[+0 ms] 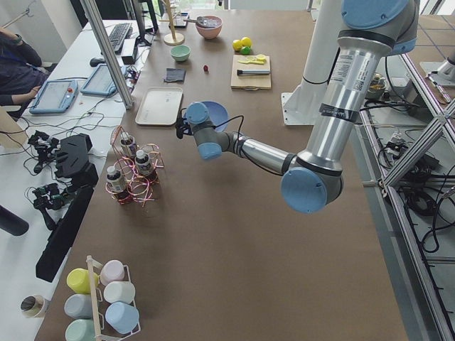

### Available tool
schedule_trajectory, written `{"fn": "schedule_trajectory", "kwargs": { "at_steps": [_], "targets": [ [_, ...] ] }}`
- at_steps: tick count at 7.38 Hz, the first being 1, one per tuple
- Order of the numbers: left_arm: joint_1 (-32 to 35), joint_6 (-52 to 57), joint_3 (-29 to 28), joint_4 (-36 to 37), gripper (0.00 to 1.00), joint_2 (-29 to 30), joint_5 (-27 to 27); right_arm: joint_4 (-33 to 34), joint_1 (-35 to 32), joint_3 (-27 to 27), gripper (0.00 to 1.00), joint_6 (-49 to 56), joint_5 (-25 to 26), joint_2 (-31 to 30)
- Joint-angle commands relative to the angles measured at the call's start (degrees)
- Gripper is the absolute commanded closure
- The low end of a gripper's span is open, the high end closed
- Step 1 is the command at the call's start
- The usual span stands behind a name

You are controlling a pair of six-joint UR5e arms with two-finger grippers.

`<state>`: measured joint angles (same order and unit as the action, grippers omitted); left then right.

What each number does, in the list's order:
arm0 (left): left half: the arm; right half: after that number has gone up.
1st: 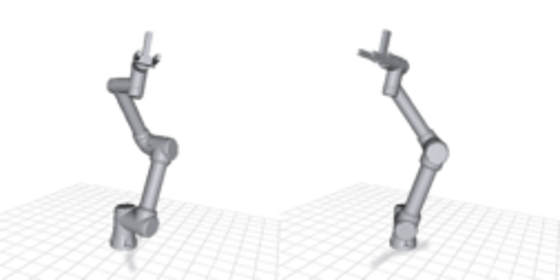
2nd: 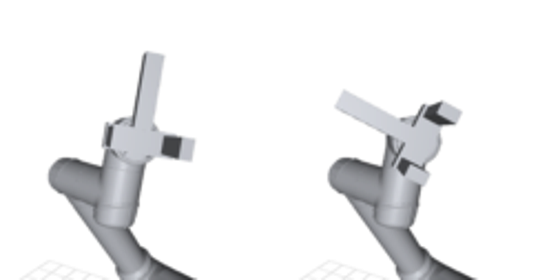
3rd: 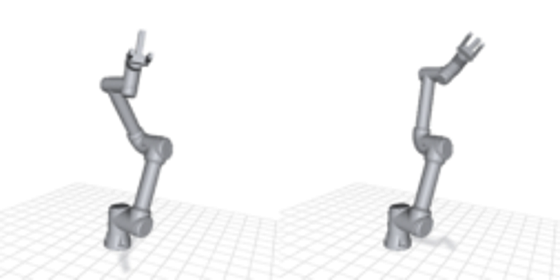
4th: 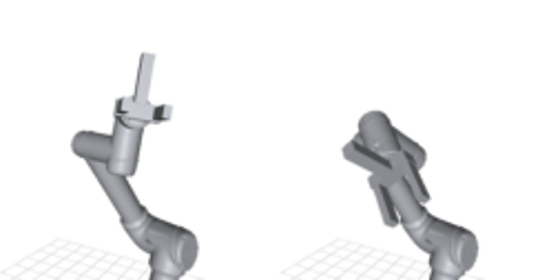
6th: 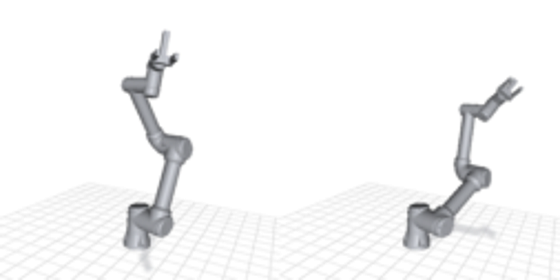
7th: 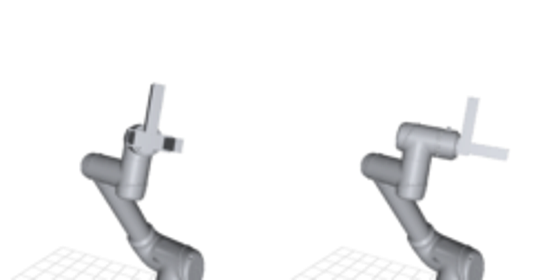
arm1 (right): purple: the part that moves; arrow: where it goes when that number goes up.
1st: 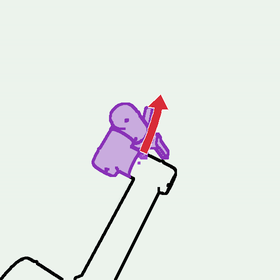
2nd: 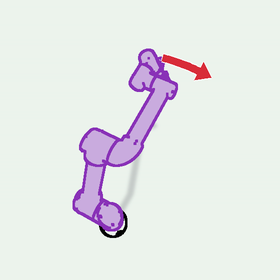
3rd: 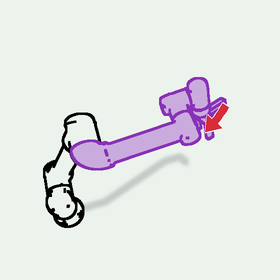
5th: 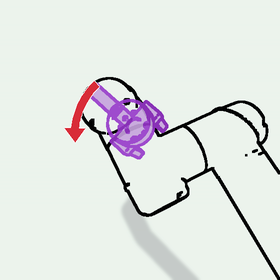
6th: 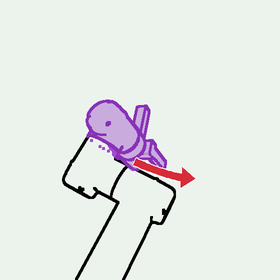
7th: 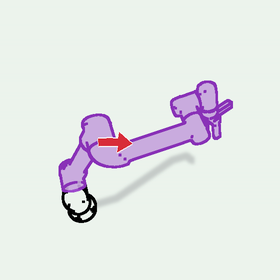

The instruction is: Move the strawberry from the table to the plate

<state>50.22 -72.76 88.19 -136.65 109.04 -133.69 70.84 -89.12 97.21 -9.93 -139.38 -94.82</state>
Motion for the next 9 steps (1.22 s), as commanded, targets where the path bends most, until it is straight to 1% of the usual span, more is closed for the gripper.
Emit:
{"fn": "schedule_trajectory", "kwargs": {
  "at_steps": [1, 2, 3, 6, 9],
  "targets": [
    [-7.7, -3.7, 0.3, 11.4, 1.00, 10.5, 8.6, 0.1, 0.0, -0.1, 0.00, 0.0, -0.3, 0.0],
    [-11.2, -3.8, 0.2, 18.0, 1.00, 15.3, 12.1, 0.1, 0.0, -0.2, 0.00, 0.0, -0.4, 0.0],
    [-14.4, -3.8, -0.2, 20.3, 1.00, 17.3, 15.4, 0.1, 0.0, -0.2, 0.00, 0.0, -0.4, -0.1],
    [-18.4, -3.8, -1.7, 20.3, 1.00, 17.6, 20.7, 0.1, 0.0, -0.4, 0.00, 0.0, -0.4, -0.3],
    [-16.5, -3.1, -2.9, 19.8, 1.00, 17.5, 20.8, 0.2, 0.0, -0.4, 0.00, -0.2, -0.4, -0.2]
  ]
}}
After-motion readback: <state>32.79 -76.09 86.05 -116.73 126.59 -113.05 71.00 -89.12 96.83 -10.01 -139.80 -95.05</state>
